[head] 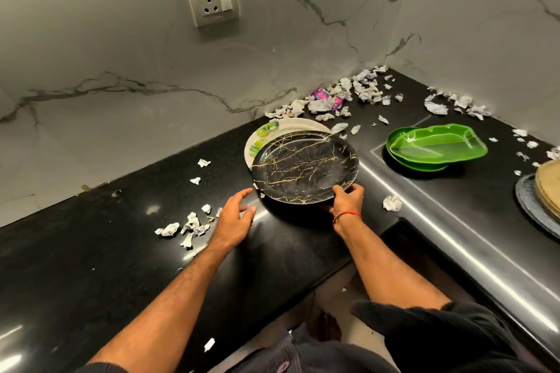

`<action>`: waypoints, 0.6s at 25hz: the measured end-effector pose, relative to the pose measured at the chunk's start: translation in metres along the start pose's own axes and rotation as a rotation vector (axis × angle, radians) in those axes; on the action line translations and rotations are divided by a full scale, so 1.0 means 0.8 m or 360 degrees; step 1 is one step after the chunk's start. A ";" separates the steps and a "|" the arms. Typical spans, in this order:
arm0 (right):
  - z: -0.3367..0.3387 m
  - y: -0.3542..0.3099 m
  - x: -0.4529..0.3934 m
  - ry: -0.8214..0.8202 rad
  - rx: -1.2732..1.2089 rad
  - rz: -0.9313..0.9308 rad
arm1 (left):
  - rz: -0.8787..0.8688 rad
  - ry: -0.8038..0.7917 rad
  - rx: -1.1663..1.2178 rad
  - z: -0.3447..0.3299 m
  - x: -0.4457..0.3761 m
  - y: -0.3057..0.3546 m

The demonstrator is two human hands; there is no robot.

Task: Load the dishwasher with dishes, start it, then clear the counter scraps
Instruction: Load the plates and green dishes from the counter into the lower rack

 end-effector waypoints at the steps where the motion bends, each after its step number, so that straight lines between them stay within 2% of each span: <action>1: 0.014 0.000 0.016 0.0035 -0.0014 0.0039 | -0.0021 -0.0014 -0.0012 0.001 0.005 0.000; 5: 0.097 0.004 0.101 0.0101 -0.0144 0.0311 | -0.0108 -0.0014 0.0088 -0.001 0.013 0.014; 9: 0.197 0.021 0.181 0.0172 -0.0253 0.0495 | -0.0091 -0.0011 0.0401 -0.030 0.033 0.060; 11: 0.255 0.043 0.215 0.0261 -0.0289 0.0508 | -0.0143 -0.0109 0.0406 -0.054 0.054 0.092; 15: 0.367 0.087 0.294 0.0577 -0.0383 0.0492 | -0.0328 -0.0496 0.0409 -0.127 0.104 0.139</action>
Point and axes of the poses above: each hand's wrist, its own x-axis away from the middle knuckle, its own z-axis out of the back of the hand, y = z × x, the point moved 2 cm from there along -x, towards the middle knuckle, and after that the axes turned 5 degrees about -z, right-handed, at the moved point
